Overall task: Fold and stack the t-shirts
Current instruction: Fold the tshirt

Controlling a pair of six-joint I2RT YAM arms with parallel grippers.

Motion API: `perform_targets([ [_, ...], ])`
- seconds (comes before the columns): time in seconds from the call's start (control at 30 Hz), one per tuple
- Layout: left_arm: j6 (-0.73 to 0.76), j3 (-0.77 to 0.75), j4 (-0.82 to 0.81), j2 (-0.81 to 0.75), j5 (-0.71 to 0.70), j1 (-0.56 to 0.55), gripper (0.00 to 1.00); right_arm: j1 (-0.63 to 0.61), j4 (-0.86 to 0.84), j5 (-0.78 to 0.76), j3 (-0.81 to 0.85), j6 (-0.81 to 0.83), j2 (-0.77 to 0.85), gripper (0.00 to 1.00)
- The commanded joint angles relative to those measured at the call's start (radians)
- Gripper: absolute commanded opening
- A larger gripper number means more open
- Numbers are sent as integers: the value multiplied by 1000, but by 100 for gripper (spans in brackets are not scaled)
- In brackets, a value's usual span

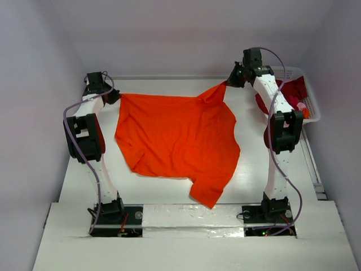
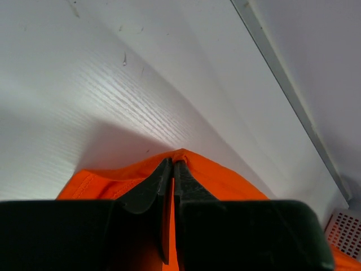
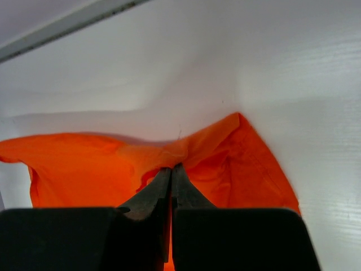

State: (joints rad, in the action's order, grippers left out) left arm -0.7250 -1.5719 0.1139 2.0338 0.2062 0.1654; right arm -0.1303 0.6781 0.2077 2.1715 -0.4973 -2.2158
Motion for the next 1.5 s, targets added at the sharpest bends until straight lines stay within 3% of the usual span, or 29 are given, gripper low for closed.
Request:
perform_targets([
  [0.0, 19, -25, 20, -6, -27, 5, 0, 6, -54, 44, -76, 6, 106, 0],
  [0.57, 32, 70, 87, -116, -68, 14, 0, 6, -187, 81, -548, -9, 358, 0],
  [1.07, 38, 41, 168, -176, -80, 14, 0, 6, -201, 71, -650, -7, 458, 0],
  [1.47, 45, 118, 193, -245, -96, 14, 0, -12, -201, 87, -774, -9, 568, 0],
])
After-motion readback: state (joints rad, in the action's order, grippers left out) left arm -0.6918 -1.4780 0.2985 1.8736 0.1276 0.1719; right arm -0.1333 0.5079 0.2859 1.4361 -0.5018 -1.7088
